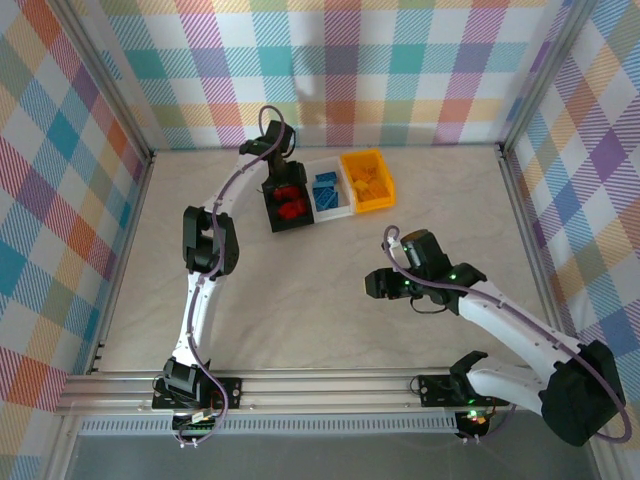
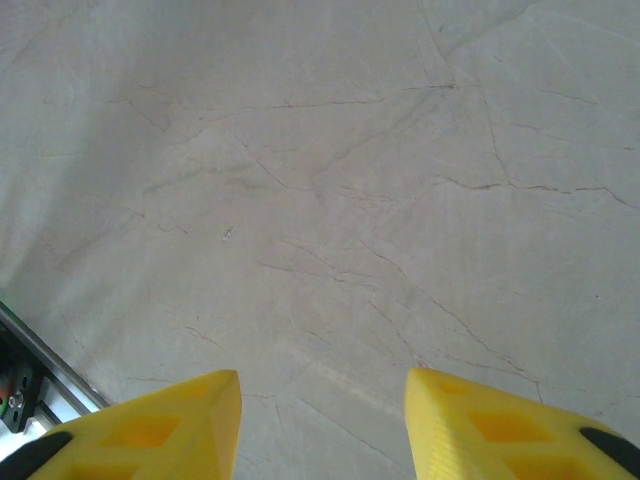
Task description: Sort the legos into containers by color
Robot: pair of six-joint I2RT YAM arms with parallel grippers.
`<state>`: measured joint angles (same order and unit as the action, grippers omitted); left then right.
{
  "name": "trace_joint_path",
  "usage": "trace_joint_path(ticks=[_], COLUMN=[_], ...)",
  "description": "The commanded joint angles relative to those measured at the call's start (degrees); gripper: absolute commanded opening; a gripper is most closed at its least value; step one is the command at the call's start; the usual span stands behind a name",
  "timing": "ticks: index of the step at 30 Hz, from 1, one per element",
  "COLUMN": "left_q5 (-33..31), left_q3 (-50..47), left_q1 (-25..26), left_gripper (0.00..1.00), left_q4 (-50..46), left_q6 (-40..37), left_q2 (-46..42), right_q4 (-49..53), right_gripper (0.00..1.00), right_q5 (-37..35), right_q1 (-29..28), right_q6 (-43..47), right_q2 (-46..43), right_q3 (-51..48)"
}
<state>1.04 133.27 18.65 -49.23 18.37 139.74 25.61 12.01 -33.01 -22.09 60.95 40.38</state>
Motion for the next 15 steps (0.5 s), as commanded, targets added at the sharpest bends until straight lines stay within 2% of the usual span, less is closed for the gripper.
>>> trace_joint_path(ticks=[1, 6, 9, 10, 11, 12, 15], left_q5=[1.8, 0.0, -0.7, -0.8, -0.9, -1.1, -1.6], left_q3=[-3.1, -13.6, -23.4, -26.5, -30.2, -33.9, -44.1], left_q1=[1.0, 3.3, 5.2, 5.6, 6.0, 6.5, 6.9], left_gripper=[0.64, 0.66, 0.69, 0.73, 0.82, 0.99, 1.00], left_q4=[0.5, 5.4, 10.3, 11.5, 12.7, 14.0, 17.1], left_q6=[-0.7, -2.8, -4.0, -4.0, -3.9, -3.5, -2.0], left_q2=[-8.6, -22.7, -33.0, -36.0, -39.4, -42.7, -51.7], right_q4=[1.6, 0.7, -0.2, -0.5, -0.9, -1.1, -1.0], right_gripper=[0.49, 0.60, 0.62, 0.63, 0.64, 0.66, 0.74], right_q5=[-1.5, -2.3, -2.4, -2.4, -2.5, -2.8, -3.8], right_q1=[0.1, 0.1, 0.1, 0.1, 0.1, 0.0, 0.3], right_q6=[-0.7, -0.8, -0.8, -0.8, -0.7, -0.6, 0.2], right_q2=[-1.3, -0.1, 0.5, 0.5, 0.7, 0.6, 0.4], right_q3=[0.0, 1.4, 2.3, 2.6, 2.8, 3.1, 4.8])
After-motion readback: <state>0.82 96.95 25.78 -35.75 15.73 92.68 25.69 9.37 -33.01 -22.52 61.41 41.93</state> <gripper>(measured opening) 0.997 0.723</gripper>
